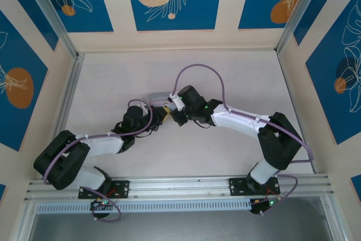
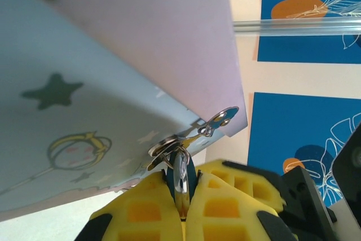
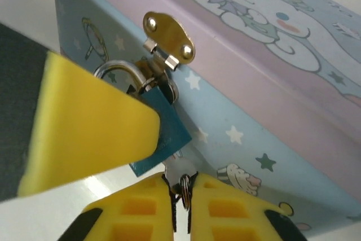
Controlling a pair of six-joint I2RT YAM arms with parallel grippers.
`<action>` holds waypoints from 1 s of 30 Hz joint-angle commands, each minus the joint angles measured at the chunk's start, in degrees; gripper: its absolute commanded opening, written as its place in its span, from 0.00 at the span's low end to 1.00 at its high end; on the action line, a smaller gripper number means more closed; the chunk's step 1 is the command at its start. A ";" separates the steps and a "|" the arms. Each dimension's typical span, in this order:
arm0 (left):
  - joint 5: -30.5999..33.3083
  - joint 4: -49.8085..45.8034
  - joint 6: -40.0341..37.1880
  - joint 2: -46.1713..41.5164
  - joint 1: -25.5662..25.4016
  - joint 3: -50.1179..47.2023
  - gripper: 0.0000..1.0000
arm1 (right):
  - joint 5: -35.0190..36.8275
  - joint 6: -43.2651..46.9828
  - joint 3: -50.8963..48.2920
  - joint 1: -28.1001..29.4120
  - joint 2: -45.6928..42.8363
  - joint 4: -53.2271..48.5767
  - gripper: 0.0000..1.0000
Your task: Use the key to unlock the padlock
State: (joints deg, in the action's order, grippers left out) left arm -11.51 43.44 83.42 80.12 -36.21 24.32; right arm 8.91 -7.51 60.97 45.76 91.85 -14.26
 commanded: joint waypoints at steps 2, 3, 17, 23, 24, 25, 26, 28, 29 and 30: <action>-2.55 3.08 -0.37 1.09 -0.44 1.51 0.00 | -3.70 -0.33 2.90 -0.54 -0.07 0.32 0.04; -2.55 3.18 -0.40 1.25 -0.43 1.43 0.00 | -4.95 -0.80 2.76 -0.84 -0.37 0.29 0.04; -2.87 4.90 -0.17 3.05 -0.41 1.26 0.00 | -11.22 -4.98 -4.98 -4.36 -7.86 3.38 0.43; -3.06 4.38 -0.11 2.76 -0.37 1.36 0.00 | -8.19 0.29 -3.68 -3.54 -5.59 1.36 0.41; -3.07 4.33 -0.15 2.68 -0.43 1.47 0.00 | -7.75 1.04 -3.45 -3.34 -5.26 1.19 0.40; -3.17 4.30 -0.14 2.70 -0.36 1.57 0.00 | -7.24 1.79 -3.17 -3.10 -4.82 0.95 0.40; -3.13 4.35 -0.16 2.68 -0.44 1.67 0.00 | -6.61 2.52 -2.75 -2.84 -4.29 0.67 0.40; -3.21 4.29 -0.05 2.62 -0.43 1.75 0.00 | -5.56 3.63 -2.16 -2.44 -3.39 0.28 0.40; -3.19 4.34 -0.11 2.61 -0.38 1.83 0.00 | -4.86 4.11 -1.89 -2.26 -2.96 0.25 0.40; -3.31 4.20 -0.02 2.59 -0.37 1.86 0.00 | -4.47 4.48 -1.61 -2.17 -2.61 0.20 0.40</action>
State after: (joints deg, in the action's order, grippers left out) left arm -13.10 44.97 83.46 83.09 -36.18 24.32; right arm 2.09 -6.35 57.30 42.98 88.09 -12.75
